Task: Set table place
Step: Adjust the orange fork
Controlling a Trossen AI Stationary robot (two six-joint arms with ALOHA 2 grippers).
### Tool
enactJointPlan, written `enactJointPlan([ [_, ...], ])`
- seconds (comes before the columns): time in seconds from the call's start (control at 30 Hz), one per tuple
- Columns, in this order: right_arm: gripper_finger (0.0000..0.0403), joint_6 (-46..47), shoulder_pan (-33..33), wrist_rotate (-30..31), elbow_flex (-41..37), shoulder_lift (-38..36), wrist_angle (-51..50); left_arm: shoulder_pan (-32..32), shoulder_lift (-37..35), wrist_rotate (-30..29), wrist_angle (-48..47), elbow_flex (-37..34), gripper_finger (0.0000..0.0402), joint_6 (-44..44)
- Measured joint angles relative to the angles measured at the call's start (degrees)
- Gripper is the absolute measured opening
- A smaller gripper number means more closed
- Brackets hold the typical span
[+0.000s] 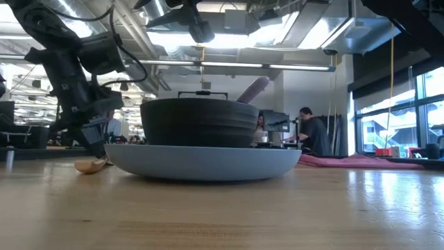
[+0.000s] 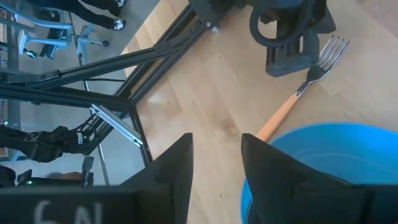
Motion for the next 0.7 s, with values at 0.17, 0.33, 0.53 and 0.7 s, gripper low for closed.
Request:
enactJointPlan([
  [0.17, 0.0137, 0.00, -0.01, 0.00, 0.00, 0.02, 0.00, -0.02, 1.54, 2.08, 3.58, 0.00, 0.0001, 0.00],
  [0.33, 0.0137, 0.00, -0.02, 0.02, 0.00, 0.02, 0.00, -0.02, 3.12, 3.58, 4.48, 0.00, 0.0001, 0.09],
  [0.53, 0.0137, 0.00, -0.02, 0.02, 0.00, 0.02, 0.00, -0.02, 3.93, 4.85, 8.97, 0.00, 0.0001, 0.11],
  [0.7, 0.0137, 0.00, -0.02, 0.02, 0.00, 0.02, 0.00, -0.02, 3.93, 4.86, 10.67, 0.00, 0.0001, 0.11],
])
